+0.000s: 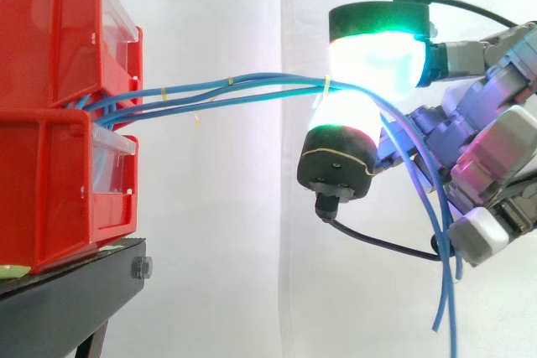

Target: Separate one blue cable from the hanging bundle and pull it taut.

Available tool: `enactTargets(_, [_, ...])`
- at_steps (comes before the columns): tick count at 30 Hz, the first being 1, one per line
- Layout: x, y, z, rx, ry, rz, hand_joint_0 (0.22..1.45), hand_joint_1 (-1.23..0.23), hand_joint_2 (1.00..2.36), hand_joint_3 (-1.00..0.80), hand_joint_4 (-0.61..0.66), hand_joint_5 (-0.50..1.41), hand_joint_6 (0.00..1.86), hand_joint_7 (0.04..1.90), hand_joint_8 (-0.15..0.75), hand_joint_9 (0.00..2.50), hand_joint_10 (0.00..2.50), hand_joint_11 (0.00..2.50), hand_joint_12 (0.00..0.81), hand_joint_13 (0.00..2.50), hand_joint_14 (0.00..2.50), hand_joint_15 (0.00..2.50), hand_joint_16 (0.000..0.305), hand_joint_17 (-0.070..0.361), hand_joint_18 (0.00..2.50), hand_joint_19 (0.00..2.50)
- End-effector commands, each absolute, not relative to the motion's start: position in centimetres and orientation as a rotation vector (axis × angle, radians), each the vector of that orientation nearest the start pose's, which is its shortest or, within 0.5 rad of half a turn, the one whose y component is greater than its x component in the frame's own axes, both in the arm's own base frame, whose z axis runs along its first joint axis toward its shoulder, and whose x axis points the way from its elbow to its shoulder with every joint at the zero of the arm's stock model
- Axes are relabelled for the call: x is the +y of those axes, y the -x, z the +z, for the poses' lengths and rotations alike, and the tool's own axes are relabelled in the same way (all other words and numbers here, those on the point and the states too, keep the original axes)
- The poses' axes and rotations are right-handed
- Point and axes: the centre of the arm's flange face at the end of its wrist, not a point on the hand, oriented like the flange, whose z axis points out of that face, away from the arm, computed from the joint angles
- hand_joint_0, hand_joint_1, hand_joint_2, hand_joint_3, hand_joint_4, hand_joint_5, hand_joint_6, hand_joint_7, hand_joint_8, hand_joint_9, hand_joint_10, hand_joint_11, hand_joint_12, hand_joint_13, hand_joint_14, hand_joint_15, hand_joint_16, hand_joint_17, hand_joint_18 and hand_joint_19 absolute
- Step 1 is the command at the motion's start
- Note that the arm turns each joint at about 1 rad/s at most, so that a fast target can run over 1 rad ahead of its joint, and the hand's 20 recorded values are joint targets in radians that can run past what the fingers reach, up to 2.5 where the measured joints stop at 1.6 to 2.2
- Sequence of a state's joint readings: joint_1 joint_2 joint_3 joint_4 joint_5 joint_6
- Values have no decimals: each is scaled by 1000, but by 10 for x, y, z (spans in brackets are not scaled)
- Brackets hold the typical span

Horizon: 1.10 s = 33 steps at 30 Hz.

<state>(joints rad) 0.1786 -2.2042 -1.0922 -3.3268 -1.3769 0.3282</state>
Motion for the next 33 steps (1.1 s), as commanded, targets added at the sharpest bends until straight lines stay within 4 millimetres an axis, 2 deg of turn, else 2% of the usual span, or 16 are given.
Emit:
enactTargets(1, [-28, -711, 321, 1267, -1702, 1195, 744, -678, 1022, -180, 109, 142, 505, 1265, 216, 1958, 21, 513, 330, 1429, 17, 559, 46, 104, 958, 553])
enactTargets(33, [-40, -708, 320, 1286, -1697, 1142, 729, -697, 1014, -299, 99, 138, 504, 1288, 227, 1972, 23, 544, 328, 1459, 18, 576, 45, 100, 1007, 534])
